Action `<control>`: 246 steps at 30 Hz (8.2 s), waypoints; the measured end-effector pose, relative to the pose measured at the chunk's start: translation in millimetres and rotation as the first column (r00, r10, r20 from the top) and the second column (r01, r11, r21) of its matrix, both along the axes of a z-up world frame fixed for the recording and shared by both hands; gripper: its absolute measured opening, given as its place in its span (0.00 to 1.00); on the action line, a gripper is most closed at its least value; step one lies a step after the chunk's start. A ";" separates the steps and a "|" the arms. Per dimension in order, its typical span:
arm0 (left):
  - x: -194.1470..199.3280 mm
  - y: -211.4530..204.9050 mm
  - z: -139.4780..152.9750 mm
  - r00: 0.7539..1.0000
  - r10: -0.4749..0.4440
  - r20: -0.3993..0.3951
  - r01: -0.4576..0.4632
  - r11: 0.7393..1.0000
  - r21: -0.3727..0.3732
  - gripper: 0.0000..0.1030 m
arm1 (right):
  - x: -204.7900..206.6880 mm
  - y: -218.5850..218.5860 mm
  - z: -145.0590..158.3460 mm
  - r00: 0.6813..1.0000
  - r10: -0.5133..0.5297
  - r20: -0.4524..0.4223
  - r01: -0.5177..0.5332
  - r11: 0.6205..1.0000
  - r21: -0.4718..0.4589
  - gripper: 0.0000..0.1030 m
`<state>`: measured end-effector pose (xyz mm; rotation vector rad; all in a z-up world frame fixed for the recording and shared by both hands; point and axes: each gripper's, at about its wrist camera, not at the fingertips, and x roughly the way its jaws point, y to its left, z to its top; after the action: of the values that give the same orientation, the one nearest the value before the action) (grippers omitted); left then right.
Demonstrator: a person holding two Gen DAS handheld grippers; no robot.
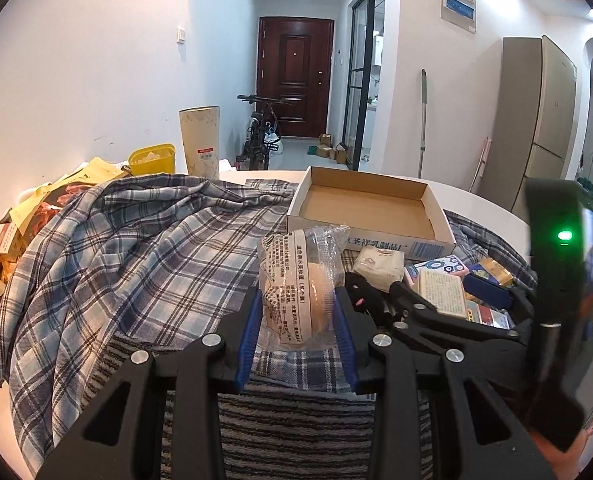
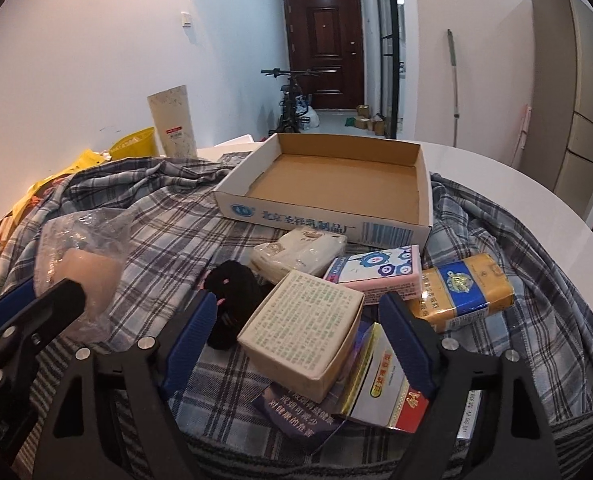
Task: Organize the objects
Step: 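Lift the bun bag with the left gripper while the right gripper grasps the cream paper box, then carry both items over the cardboard box while the left gripper releases the bun bag inside, then lower the cream paper box into the cardboard box and open the right gripper, then move the left gripper to the black plush toy and close on it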
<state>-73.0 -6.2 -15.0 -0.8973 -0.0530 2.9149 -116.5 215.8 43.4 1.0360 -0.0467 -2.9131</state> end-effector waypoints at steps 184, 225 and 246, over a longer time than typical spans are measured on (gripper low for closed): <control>-79.0 44.4 99.5 0.971 -0.197 -0.136 0.200 0.980 0.014 0.83 | -21.2 115.4 112.5 0.982 0.091 -0.163 -0.112 0.986 -0.123 0.61; -40.6 41.1 21.4 0.986 -0.075 0.147 0.058 0.992 0.116 1.00 | 64.1 134.3 76.9 0.980 -0.010 -0.200 -0.006 0.997 -0.079 0.99; -130.2 59.0 -50.4 0.862 -0.141 0.487 0.098 0.989 0.113 0.81 | 49.3 153.9 65.8 0.980 -0.073 -0.183 0.063 0.996 -0.061 0.99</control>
<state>-203.2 52.7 -65.4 -1.5455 -0.1486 2.4720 -67.3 369.8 109.2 0.7670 -0.1567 -3.0360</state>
